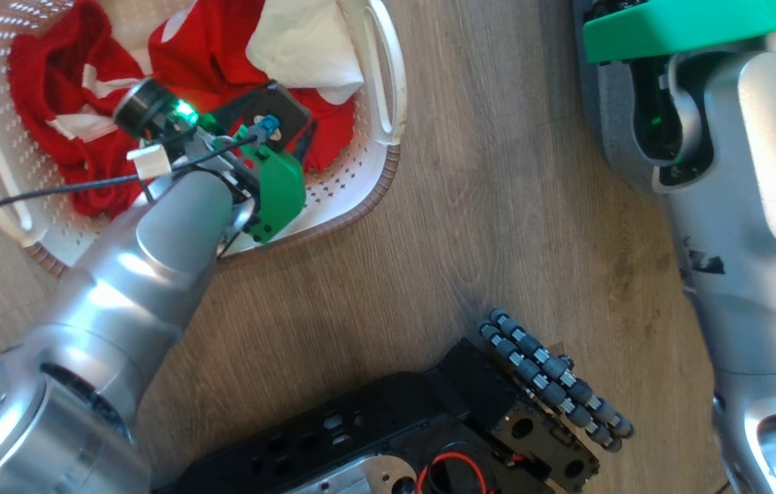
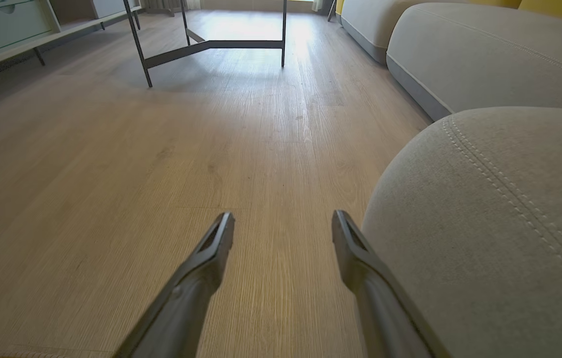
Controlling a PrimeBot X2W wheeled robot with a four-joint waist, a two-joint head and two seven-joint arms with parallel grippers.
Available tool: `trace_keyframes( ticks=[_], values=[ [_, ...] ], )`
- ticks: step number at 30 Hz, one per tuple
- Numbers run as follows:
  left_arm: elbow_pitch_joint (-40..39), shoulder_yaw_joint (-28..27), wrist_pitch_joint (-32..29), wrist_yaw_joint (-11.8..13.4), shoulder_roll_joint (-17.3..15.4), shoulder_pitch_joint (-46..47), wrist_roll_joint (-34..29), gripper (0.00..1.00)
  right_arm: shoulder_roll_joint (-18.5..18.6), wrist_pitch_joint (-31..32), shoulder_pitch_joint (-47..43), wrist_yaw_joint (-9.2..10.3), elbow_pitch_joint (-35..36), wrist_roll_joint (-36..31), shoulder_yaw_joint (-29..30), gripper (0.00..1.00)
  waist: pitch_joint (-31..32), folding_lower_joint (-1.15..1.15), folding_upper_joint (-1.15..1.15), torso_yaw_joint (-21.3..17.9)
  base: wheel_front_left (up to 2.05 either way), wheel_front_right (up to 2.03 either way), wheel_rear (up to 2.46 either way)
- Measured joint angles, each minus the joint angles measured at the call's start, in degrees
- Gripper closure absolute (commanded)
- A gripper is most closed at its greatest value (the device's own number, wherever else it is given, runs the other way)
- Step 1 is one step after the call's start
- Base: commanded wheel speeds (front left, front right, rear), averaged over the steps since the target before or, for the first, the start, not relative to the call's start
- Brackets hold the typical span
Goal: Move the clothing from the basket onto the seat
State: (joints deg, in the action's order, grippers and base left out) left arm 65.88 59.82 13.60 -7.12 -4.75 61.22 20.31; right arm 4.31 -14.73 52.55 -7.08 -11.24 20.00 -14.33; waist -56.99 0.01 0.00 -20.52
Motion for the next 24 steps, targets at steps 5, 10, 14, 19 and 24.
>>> trace_keyframes(
  ticks=[5,10,14,19,24],
  values=[
    [4.16,2.68,-2.09,0.00,-0.11,1.63,0.03,0.00,-0.43,0.00,-0.19,0.00,0.08,0.31,0.22,0.00,-0.48,-0.01,0.00,-0.81,0.00,0.00,0.00],
    [6.20,3.80,-3.47,0.69,-0.16,2.76,-0.24,0.00,-0.60,0.00,-0.39,0.00,0.34,0.31,0.93,0.00,-0.73,-0.01,0.00,-0.99,0.00,0.00,0.00],
    [7.05,5.11,-4.26,2.15,-0.15,3.62,-1.38,0.00,-0.64,0.00,-0.55,0.00,0.38,0.31,1.22,0.00,-0.94,-0.01,0.00,-0.98,0.00,0.00,0.00],
    [7.56,6.14,-7.17,2.54,-0.07,3.65,-1.65,0.00,-0.75,0.00,-1.39,0.00,0.77,0.54,1.20,0.00,-1.13,-0.01,0.01,-0.82,0.00,0.00,0.00],
    [7.81,6.24,-8.48,1.72,0.09,3.65,-0.98,0.18,-0.86,0.00,-1.38,0.00,1.01,0.73,1.21,0.00,-1.30,-0.01,0.01,-0.65,0.00,0.00,0.00]
  ],
)
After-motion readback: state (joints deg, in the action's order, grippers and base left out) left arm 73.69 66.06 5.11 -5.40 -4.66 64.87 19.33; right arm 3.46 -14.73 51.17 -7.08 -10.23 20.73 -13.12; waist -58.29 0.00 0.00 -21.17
